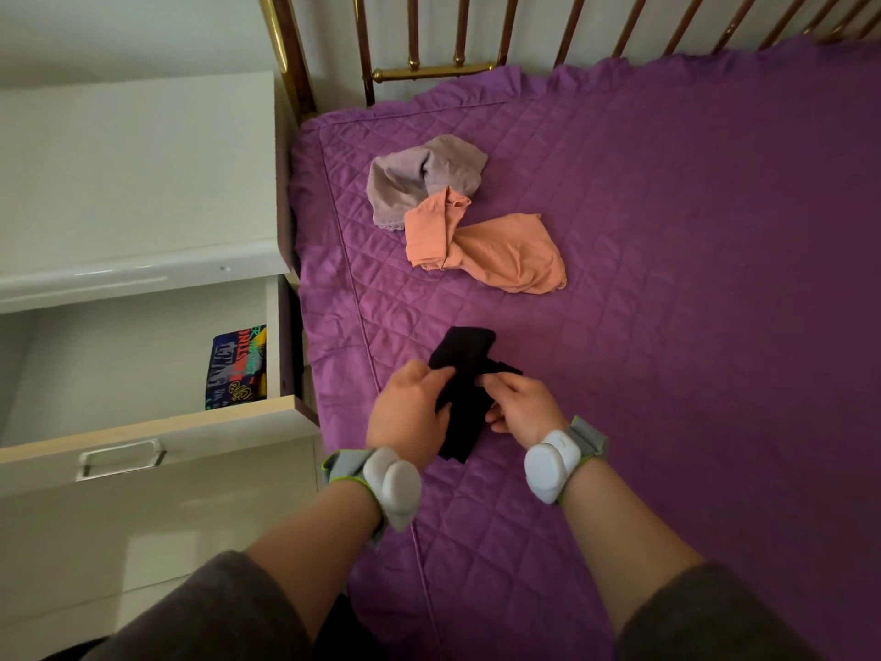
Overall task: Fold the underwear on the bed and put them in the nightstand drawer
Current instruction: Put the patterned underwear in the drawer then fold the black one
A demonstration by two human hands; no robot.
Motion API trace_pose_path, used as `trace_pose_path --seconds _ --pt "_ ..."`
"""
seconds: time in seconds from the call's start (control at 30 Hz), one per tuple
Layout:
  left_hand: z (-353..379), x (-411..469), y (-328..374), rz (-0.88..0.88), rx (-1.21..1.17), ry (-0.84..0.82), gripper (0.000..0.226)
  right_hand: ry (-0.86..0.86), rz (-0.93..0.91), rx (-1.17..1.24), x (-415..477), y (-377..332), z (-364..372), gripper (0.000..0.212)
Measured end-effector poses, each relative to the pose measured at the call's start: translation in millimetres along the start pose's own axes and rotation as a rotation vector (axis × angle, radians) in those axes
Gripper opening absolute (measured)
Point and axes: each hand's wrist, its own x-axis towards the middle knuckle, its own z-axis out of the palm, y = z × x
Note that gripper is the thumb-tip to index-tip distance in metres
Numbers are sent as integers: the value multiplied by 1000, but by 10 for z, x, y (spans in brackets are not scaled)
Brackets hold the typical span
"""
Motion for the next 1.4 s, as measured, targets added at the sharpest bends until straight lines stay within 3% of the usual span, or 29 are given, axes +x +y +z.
trace_pose_path --seconds 0.17,0.33,0.4,0.47,0.53,0.7,0.87,1.0,1.1,1.17,1.4 --pt "222 -111 -19 88 24 -103 51 53 95 141 -6 0 -49 38" --pt "268 -149 -60 205 49 -212 52 172 -1 6 13 46 -26 34" --pt "232 -189 -48 201 -44 -194 48 231 -35 13 31 76 -9 31" --pt "172 -171 -54 112 -161 -41 40 229 -33 71 37 88 -28 24" --pt "108 -118 -98 -19 -188 68 45 198 -15 154 42 104 -64 18" --pt "28 8 -175 -229 -368 -140 81 110 -34 440 -1 64 -110 9" --pt "-34 79 -217 -387 -843 -243 58 18 -58 616 -6 -141 -53 4" --pt "-139 93 -287 -533 -1164 -263 65 -33 -82 583 47 -328 92 3" --pt "-284 89 -411 -559 -1218 -225 31 -51 -128 505 116 -496 262 15" --pt "-413 71 -516 -572 -1235 -185 21 -55 -168 434 159 -613 407 25" --pt "-996 -10 -1050 -621 -1302 -20 31 -124 -223 281 333 -1104 1237 19"
